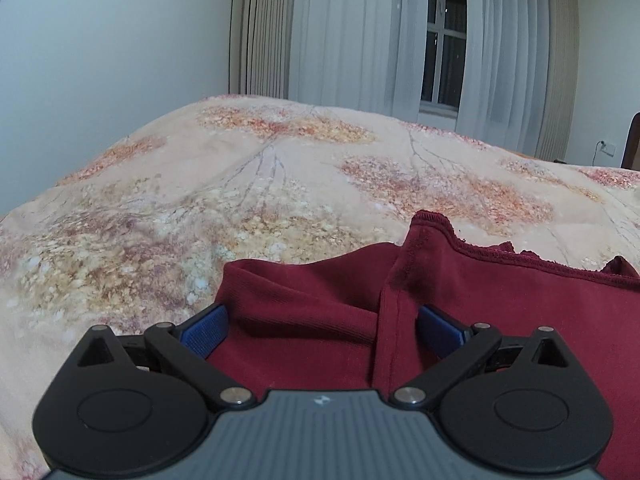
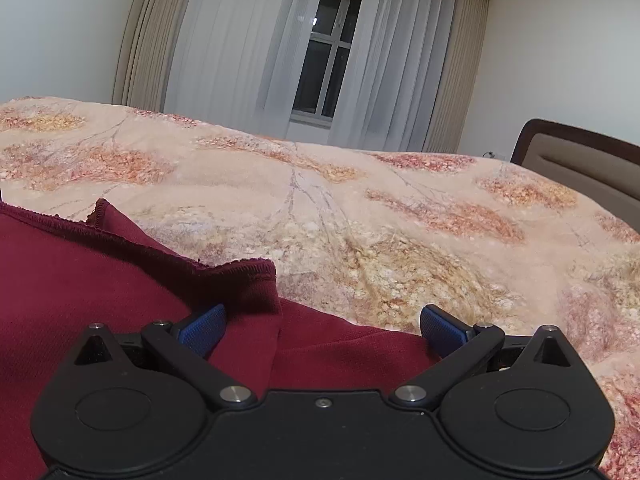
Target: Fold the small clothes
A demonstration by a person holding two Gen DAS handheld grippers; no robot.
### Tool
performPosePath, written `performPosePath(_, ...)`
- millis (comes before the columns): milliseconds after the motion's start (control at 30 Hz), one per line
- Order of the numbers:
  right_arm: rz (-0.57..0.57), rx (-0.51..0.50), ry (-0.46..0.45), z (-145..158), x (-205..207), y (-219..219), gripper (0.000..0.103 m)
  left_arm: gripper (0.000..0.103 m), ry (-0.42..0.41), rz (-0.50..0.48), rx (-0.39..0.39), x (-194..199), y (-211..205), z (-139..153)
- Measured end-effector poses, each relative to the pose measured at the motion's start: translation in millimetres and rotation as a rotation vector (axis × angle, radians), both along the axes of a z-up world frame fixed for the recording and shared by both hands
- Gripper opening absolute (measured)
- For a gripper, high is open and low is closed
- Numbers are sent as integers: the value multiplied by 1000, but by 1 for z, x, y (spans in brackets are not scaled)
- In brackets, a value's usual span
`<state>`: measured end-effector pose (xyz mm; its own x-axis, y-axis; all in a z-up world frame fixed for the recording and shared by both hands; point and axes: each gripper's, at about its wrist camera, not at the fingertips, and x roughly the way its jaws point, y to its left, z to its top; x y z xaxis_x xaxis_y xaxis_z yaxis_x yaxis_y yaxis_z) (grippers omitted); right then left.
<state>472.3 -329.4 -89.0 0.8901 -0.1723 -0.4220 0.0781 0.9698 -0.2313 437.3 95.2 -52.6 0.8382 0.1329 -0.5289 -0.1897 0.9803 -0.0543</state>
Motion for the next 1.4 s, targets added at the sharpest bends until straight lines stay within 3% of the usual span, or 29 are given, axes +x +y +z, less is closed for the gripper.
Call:
performPosePath(233, -8, -39, -56, -2, -9, 4, 102, 103, -96, -11, -118, -15, 15, 1)
performPosePath(333, -7, -44, -44, -2, -7, 4, 102, 103, -209, -21, -207, -36, 24, 11)
performPosePath(467, 12, -10, -5, 4, -7, -1, 102, 103, -245, -39, -314, -65, 28, 33)
performPosePath(533, 19, 9, 8, 18, -14, -5, 102, 103, -255, -58, -344, -85, 28, 37)
performPosePath(667, -72, 3, -136, 61, -47, 6, 102, 103, -255, -79, -364, -120, 32, 23)
performPosePath(800, 62, 80, -112, 82, -70, 41, 102, 103, -255, -59, -460, -139, 47, -4)
performPosePath(900, 181, 63, -64, 74, -83, 84, 102, 103, -295, -93, -464, -147, 50, -8)
performPosePath(1067, 308, -95, -65, 44, -109, 149, 102, 103, -282, -120, -437, -148, 49, -12)
performPosePath(1200, 313, -233, -106, 18, -122, 169, 102, 103, -282, -130, -424, -149, 45, -14)
performPosePath(1400, 296, -247, -135, 14, -134, 169, 102, 103, -284, -130, -403, -150, 42, -16)
